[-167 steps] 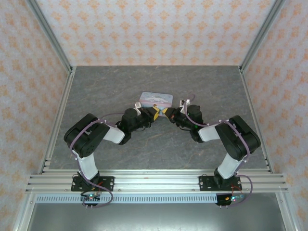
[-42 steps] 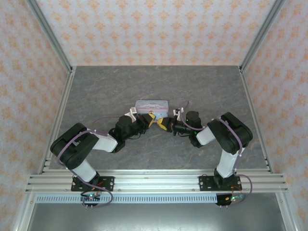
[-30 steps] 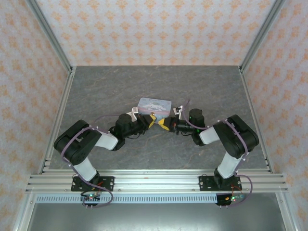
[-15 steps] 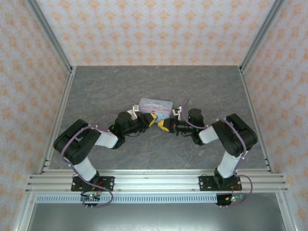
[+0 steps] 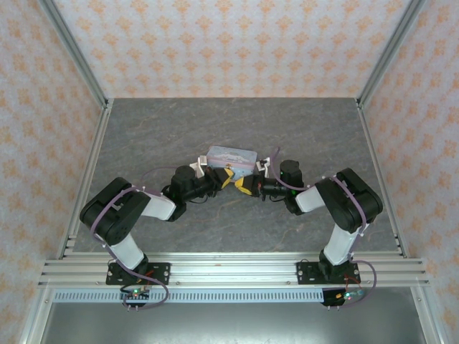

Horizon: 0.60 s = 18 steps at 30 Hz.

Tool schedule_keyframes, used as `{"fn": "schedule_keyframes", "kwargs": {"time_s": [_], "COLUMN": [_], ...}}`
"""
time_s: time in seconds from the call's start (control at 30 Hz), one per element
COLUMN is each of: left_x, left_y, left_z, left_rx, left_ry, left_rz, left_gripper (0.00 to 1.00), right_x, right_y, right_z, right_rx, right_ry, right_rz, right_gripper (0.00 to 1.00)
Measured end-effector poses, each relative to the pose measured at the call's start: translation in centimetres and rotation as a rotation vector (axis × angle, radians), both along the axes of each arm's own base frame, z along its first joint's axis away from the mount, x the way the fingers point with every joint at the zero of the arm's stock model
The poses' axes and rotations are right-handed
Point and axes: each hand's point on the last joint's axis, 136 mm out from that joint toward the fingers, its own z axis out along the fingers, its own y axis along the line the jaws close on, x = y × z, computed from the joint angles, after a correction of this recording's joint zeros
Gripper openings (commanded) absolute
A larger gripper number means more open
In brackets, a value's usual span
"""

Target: Unlock a padlock with a key

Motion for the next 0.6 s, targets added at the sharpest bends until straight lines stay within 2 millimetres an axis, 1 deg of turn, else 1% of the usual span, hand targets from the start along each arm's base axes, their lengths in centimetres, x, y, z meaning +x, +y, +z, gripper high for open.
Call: {"fn": "schedule_keyframes", "kwargs": {"time_s": [0.2,0.6], "left_x": [-0.14,-0.17], "left_y": [-0.09,-0.08], "left_z": [-0.08,-0.2], "left_rx": [0.0,0.004], "left_ry": [0.003,0.005], "left_rz": [-0.009,-0.011], "left_gripper": [0.0,0.0], "right_x": [0.22,0.14], "right_y": [-0.33,-0.39], "right_z": [-0.26,-0.59], "right_rx": [-0.008,-0.018], "right_ry": [0.006,0.016], "right_rz": [-0.009,-0.008], "right_gripper": [0.0,0.0]}}
